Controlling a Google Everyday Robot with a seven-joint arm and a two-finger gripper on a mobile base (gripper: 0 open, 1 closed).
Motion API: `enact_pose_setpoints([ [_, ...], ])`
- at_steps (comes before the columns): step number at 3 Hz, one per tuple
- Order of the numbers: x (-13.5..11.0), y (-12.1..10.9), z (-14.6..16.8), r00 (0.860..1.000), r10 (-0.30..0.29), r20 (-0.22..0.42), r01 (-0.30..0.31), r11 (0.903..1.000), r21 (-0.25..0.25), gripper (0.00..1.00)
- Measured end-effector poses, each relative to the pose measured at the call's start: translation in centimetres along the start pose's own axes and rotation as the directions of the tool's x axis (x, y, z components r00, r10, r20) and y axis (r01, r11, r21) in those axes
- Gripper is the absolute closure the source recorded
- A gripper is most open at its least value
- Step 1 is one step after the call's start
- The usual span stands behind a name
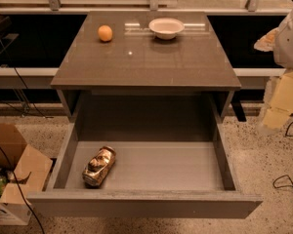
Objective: Pick orange can from top drawer and place on counter
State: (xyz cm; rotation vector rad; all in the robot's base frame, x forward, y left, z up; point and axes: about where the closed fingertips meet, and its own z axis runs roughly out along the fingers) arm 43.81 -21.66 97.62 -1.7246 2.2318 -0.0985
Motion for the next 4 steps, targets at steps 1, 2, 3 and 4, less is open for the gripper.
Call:
enact_pose_setpoints([
  [1,0.0,0.0,0.0,1.0,0.0,0.0,0.0,1.0,0.0,0.0],
  [2,-1.7,-0.3,1.0,0.999,-0.037,0.038,0.037,0.9993,-0.002,0.0],
  [3,-4.7,-0.5,3.2,0.985,-0.096,0.147,0.103,0.9936,-0.045,0.0],
  [4,-8.9,0.6,5.6,0.95,-0.163,0.268,0.187,0.98,-0.068,0.0],
])
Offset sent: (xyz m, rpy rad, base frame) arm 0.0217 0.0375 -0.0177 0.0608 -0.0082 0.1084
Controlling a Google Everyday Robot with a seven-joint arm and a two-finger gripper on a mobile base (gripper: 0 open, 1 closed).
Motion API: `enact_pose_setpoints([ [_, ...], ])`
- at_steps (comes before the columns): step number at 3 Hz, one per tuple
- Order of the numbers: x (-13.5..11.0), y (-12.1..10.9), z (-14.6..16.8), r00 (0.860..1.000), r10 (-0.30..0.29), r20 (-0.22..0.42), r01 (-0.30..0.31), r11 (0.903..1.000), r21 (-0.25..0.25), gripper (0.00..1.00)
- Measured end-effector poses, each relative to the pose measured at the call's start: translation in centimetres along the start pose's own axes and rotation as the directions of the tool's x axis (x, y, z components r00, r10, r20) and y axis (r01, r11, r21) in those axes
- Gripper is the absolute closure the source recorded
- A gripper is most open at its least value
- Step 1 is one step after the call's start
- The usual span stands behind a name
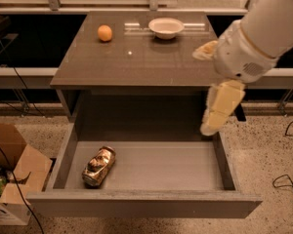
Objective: Pick orange can from top drawer and place on counter
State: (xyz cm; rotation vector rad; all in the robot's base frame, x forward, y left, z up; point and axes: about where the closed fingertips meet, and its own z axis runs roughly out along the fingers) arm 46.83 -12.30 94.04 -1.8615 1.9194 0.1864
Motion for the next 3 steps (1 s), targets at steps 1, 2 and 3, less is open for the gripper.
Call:
enact_pose_setpoints([
  [1,-3.5,0.6,4.7,0.99,-0.064,0.122,0.072,0.9952,-0.066,0.0],
  [2,-4.7,1.1,6.8,0.985,-0.061,0.162,0.088,0.9829,-0.162,0.0],
  [3,-4.6,1.2,7.0,0.985,-0.059,0.161,0.087,0.9816,-0.17,0.0],
])
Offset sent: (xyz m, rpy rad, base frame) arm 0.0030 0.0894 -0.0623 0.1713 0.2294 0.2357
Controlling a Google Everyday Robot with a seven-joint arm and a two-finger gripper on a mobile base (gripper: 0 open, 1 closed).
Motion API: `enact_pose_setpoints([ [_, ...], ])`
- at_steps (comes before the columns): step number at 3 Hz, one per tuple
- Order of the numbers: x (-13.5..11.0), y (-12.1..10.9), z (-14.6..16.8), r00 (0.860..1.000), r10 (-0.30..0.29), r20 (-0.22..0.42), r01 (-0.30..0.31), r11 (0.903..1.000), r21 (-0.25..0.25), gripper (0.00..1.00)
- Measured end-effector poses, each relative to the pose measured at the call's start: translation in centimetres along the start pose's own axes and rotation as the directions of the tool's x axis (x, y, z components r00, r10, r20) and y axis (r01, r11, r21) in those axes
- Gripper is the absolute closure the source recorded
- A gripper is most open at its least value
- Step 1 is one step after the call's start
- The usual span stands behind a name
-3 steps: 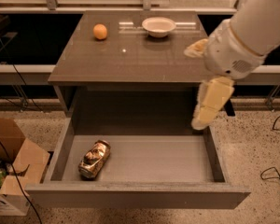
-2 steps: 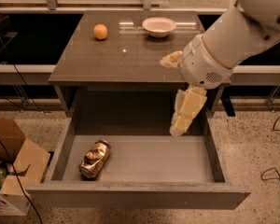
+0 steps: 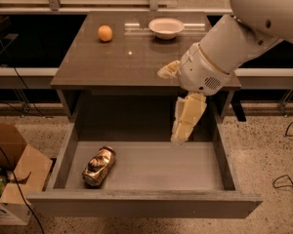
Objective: Pick orange can from top drawer and place on counter
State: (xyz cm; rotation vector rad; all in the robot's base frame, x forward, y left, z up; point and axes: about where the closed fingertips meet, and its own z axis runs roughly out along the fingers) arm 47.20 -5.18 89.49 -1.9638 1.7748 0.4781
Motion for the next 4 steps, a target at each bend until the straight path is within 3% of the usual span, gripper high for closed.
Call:
enact_pose_setpoints([
  [1,-0.7,-1.1,4.8,0.999,-0.047,0.013,0.047,0.9982,-0.037,0.0],
  [2,-1.4,-2.0,9.7,0.995,-0.103,0.003,0.103,0.9898,-0.098,0.0],
  [3,-2.0,-2.0,14.9,0.991,-0.135,-0.009,0.132,0.9809,-0.143,0.0],
  [4,-2.3,-2.0,19.6,0.991,-0.134,-0.01,0.131,0.9784,-0.161,0.0],
])
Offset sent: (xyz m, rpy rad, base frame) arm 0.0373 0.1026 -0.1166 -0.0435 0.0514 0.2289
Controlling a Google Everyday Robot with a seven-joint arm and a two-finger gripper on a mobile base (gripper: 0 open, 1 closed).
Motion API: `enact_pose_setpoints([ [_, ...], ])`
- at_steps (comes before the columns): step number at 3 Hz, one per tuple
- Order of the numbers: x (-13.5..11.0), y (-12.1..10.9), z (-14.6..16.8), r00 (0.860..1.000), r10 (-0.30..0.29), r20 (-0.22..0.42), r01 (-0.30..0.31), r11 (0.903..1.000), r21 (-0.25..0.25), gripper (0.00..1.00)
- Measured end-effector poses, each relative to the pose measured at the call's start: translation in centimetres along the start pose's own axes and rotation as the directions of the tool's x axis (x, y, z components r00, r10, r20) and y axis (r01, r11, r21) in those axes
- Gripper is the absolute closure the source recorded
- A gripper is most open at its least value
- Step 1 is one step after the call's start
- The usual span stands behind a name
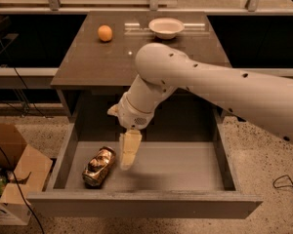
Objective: Pick orange can from top drawer and place on counter
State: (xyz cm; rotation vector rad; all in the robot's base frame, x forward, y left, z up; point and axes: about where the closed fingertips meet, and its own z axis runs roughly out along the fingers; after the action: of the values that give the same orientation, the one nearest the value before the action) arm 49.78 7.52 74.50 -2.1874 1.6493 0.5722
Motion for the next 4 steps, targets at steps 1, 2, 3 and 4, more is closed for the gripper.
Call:
enact_pose_setpoints([
  [1,-0.2,-0.9,3.5,1.0,0.02,-0.001,-0.02,0.9993,0.033,0.0],
  [2,-0.5,-1.7,7.0,0.999,0.041,0.008,-0.041,0.9977,0.054,0.0],
  [3,-0.8,-1.4,10.2,0.998,0.061,0.021,-0.062,0.9976,0.033,0.0],
  [4,-0.7,-0.6,12.7,0.996,0.082,0.025,-0.082,0.9966,-0.006,0.0],
])
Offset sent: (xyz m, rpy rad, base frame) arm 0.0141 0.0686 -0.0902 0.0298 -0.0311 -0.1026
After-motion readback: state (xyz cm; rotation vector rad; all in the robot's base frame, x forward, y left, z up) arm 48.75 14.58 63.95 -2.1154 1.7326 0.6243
